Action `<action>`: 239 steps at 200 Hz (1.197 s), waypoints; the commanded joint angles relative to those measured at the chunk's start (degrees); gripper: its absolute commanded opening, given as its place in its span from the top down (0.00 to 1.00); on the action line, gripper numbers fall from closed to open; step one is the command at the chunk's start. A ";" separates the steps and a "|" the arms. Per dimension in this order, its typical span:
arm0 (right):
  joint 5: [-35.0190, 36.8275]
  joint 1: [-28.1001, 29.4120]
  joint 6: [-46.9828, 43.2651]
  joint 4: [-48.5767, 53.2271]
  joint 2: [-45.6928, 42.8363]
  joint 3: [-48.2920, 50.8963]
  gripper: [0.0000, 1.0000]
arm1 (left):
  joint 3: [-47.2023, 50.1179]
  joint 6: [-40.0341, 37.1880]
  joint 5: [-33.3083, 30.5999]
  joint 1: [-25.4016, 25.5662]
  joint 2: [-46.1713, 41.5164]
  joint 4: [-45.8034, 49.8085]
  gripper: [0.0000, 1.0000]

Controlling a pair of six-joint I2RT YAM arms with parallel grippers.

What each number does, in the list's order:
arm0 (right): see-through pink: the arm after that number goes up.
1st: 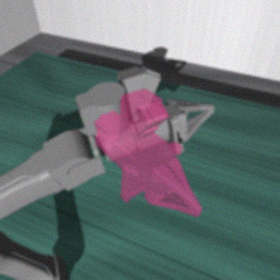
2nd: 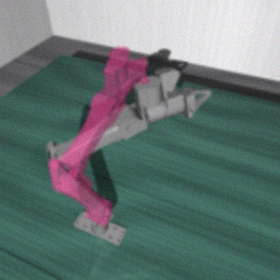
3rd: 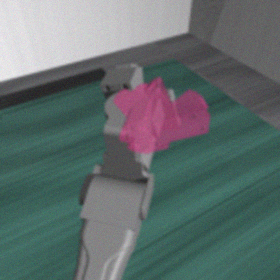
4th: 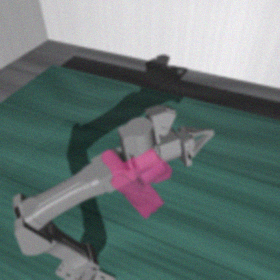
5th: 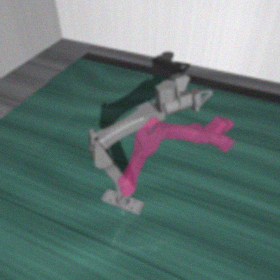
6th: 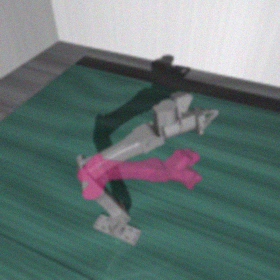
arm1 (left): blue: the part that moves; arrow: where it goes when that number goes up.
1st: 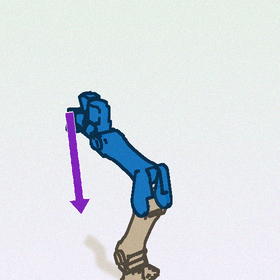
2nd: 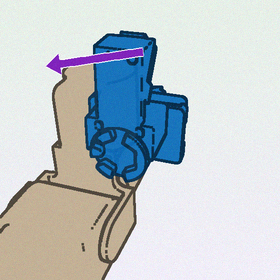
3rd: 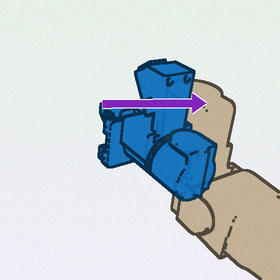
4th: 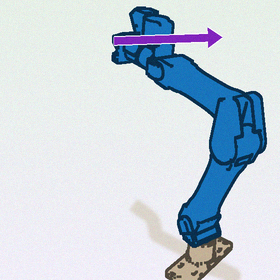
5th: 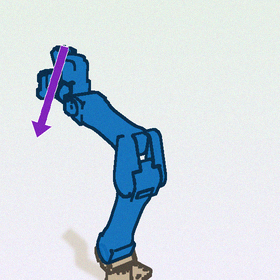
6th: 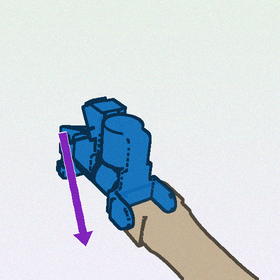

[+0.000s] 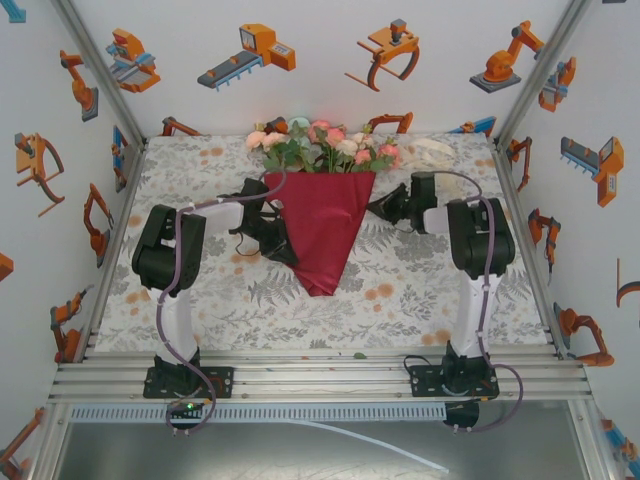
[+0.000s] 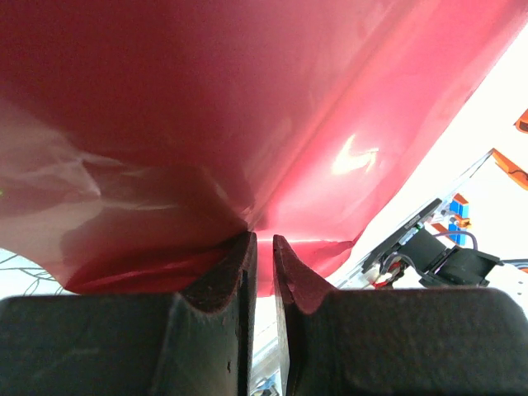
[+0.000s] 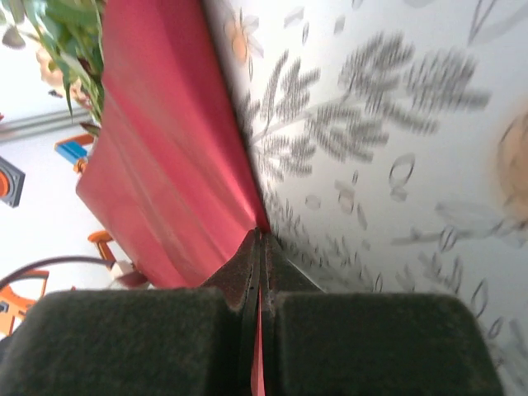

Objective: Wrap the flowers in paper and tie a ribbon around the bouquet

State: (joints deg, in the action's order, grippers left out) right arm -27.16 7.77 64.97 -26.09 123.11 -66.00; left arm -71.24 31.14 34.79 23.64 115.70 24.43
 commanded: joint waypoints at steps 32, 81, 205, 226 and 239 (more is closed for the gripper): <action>0.46 -1.74 -3.82 9.71 5.96 -11.83 1.00 | 0.72 -2.55 -2.36 0.29 1.19 2.01 0.80; -1.20 -3.52 -6.37 18.38 10.53 -24.69 1.00 | -0.16 -3.04 -2.87 0.26 0.42 2.85 0.76; 2.05 -3.80 -25.21 43.18 -23.46 -10.47 0.93 | -8.07 0.50 -4.65 -2.78 -10.89 3.27 0.55; 0.89 -3.82 -26.26 45.76 -23.84 -11.24 0.91 | -9.37 1.53 -4.12 -3.37 -11.00 3.18 0.54; 0.41 -3.82 -26.63 46.50 -23.71 -11.60 0.90 | -10.16 2.16 -3.86 -3.55 -10.87 3.11 0.54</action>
State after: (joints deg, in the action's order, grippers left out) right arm -26.33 3.92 41.43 14.59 98.78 -78.04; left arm -79.42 31.59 30.20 20.58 105.93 26.81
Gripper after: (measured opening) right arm 0.089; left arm 0.454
